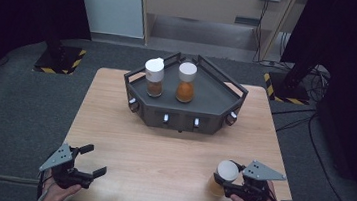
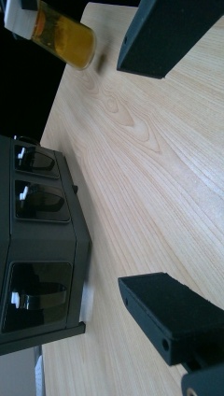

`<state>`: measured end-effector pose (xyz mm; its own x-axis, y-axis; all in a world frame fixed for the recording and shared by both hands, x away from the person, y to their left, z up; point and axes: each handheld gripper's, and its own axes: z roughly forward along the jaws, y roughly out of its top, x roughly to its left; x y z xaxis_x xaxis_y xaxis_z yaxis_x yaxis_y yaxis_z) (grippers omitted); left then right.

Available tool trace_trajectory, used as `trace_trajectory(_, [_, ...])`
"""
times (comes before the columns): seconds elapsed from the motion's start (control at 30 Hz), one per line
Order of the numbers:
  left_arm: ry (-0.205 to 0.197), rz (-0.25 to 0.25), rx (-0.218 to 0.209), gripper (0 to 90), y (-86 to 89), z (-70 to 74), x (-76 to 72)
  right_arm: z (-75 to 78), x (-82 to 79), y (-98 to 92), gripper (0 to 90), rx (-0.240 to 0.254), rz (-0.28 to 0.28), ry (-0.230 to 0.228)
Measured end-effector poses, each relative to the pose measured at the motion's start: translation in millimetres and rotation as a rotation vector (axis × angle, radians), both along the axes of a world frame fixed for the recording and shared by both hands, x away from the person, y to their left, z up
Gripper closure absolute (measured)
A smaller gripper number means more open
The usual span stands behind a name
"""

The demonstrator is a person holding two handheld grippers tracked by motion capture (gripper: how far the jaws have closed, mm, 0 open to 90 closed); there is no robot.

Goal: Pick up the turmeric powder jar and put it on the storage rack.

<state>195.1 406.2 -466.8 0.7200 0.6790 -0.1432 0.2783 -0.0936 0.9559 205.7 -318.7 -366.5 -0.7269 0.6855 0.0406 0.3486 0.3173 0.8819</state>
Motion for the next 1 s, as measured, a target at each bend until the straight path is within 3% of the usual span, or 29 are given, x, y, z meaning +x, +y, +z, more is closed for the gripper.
trace_trajectory(0.53, [0.001, -0.001, -0.001, 0.0, 0.1, -0.1, 0.1, 40.4, 36.9, 12.1, 32.9, -0.001, 0.084, 0.026])
trace_trajectory(1.0, [0.002, -0.003, -0.001, 0.0, 0.0, -0.2, 0.7, 66.0, 71.3, 21.8, 32.9, -0.011, 0.106, 0.062])
